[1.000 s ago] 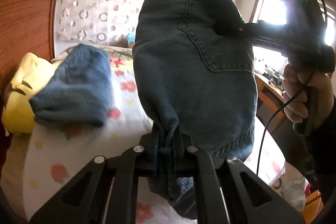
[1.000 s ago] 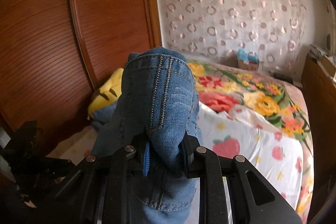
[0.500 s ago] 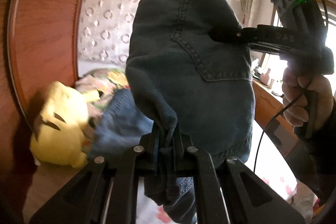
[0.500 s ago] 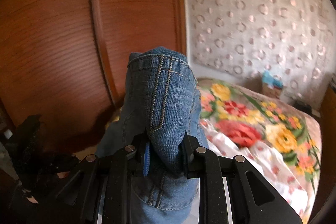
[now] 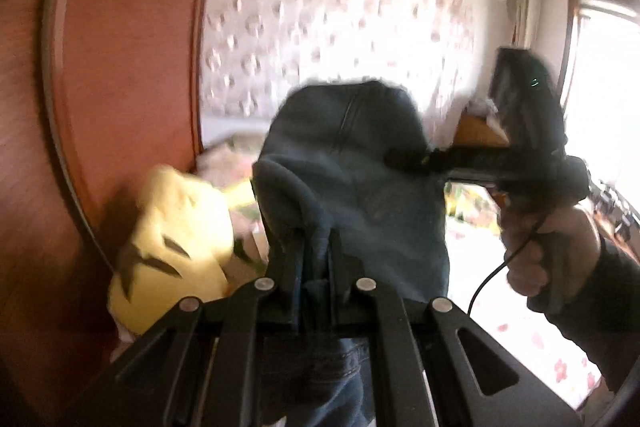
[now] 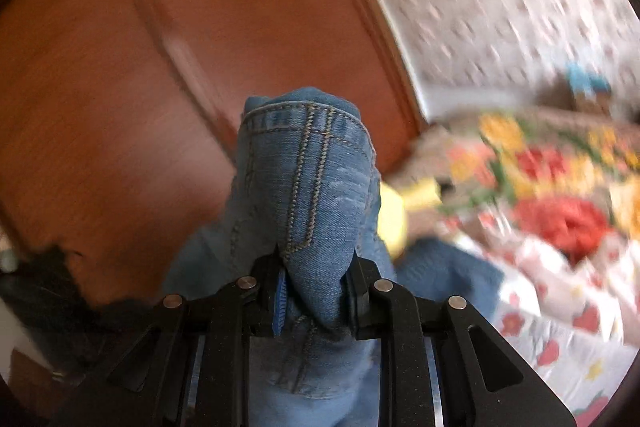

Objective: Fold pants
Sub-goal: 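Lift the folded jeans with both grippers and carry them toward the yellow plush toy, then open the right gripper over the jeans stack while the left gripper keeps holding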

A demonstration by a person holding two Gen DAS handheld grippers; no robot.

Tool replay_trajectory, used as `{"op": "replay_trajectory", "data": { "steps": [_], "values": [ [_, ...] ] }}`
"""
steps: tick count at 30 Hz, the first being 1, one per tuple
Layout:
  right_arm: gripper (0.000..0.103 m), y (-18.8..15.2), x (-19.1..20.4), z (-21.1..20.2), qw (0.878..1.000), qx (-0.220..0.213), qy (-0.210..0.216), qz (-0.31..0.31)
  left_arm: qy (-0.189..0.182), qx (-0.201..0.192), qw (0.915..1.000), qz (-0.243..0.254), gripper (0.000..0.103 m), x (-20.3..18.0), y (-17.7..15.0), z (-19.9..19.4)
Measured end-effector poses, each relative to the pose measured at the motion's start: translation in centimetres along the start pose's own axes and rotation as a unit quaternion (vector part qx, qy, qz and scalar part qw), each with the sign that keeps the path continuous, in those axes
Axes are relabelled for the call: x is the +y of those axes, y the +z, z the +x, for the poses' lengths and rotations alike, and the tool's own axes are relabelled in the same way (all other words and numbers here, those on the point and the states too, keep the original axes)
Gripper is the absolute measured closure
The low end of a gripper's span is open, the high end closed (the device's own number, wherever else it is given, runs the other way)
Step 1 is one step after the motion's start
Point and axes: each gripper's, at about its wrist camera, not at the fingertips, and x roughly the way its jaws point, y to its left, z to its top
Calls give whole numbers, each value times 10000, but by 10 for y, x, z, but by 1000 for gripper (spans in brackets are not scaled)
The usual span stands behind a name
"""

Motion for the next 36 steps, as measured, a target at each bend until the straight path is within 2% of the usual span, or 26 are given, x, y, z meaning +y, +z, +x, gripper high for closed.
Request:
{"op": "replay_trajectory", "data": {
  "steps": [1,3,4,6,8,9,13,17,20,22,24,26,29,34,36],
  "values": [
    [82,-10,-22,18,9994,233,-206,150,24,273,9996,-45,97,1,-7,23],
    [81,-23,-56,41,9955,559,-712,279,-26,553,9985,-45,97,-1,-18,50],
    [78,-25,-70,44,9939,613,-852,347,-9,611,9981,-13,97,-4,-23,59],
    [70,-22,-82,42,9939,639,-836,316,11,636,9980,39,97,-6,-27,66],
    [48,-19,-81,36,9918,681,-1080,47,70,695,9975,44,97,-6,-29,71],
    [46,-18,-77,33,9904,672,-1199,-118,113,724,9973,59,97,-6,-30,73],
    [45,-17,-65,12,9851,384,-1576,-578,175,768,9969,79,97,-11,-33,72],
    [45,-15,-54,-6,9794,-50,-1843,-827,199,599,9980,73,97,-14,-29,60],
    [45,-14,-42,-12,9834,-325,-1488,-982,240,324,9992,54,97,-16,-23,43],
    [45,-14,-37,-9,9853,-299,-1324,-1039,171,144,9997,44,96,-18,-19,31],
    [58,-16,-34,2,9862,-171,-1181,-1148,70,76,9999,77,96,-24,-18,24],
    [67,-20,-36,15,9843,15,-1314,-1177,39,78,9998,169,95,-30,-19,23],
    [67,-22,-51,31,9843,122,-1474,-968,25,234,9993,290,95,-34,-26,36],
    [67,-33,-72,50,9789,345,-1820,-865,28,630,9978,182,95,-27,-41,67],
    [67,-36,-77,47,9808,302,-1763,-776,49,738,9970,226,95,-26,-47,73]
  ]
}}
